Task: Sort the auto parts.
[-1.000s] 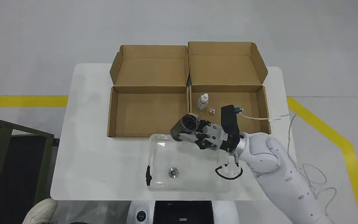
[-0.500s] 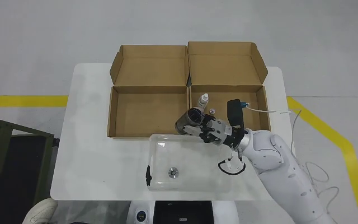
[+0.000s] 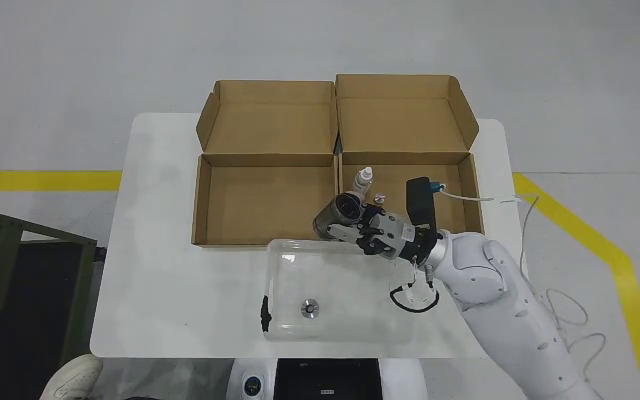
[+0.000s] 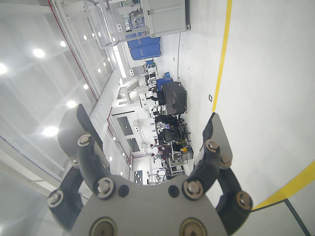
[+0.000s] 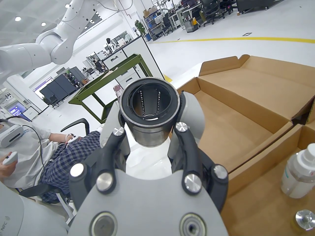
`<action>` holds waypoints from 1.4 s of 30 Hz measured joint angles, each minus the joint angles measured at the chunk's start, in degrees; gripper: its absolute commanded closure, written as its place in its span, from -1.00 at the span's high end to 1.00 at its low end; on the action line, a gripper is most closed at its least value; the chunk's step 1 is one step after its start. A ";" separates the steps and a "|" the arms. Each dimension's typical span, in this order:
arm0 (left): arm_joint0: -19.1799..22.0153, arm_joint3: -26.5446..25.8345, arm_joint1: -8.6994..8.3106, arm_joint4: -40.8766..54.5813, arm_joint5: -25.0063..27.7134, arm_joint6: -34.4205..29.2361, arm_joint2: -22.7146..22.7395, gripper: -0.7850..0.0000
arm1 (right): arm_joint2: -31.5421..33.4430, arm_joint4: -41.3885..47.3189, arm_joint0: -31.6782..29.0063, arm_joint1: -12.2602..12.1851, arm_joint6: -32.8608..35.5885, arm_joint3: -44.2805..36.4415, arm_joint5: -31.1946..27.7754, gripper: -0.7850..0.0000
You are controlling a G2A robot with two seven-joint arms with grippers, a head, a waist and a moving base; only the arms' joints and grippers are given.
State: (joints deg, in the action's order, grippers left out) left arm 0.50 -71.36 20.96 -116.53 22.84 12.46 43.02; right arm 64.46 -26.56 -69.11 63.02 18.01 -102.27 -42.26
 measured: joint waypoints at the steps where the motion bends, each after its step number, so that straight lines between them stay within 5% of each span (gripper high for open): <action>1: 0.00 0.00 0.00 0.00 0.00 0.00 0.00 1.00 | 0.00 0.00 0.00 0.00 0.00 0.00 0.00 -1.00; 17: 0.00 0.00 0.00 0.00 0.00 0.00 0.00 1.00 | -2.48 -3.68 3.72 0.90 0.27 2.51 4.44 -1.00; 42: 0.00 0.00 0.00 0.00 0.00 0.00 0.00 1.00 | -17.63 -19.32 19.21 6.91 -1.24 15.40 20.71 -1.00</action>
State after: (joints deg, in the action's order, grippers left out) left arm 0.50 -71.36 20.96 -116.53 22.84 12.46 43.02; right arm 46.83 -45.88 -49.90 69.93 16.77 -86.87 -21.55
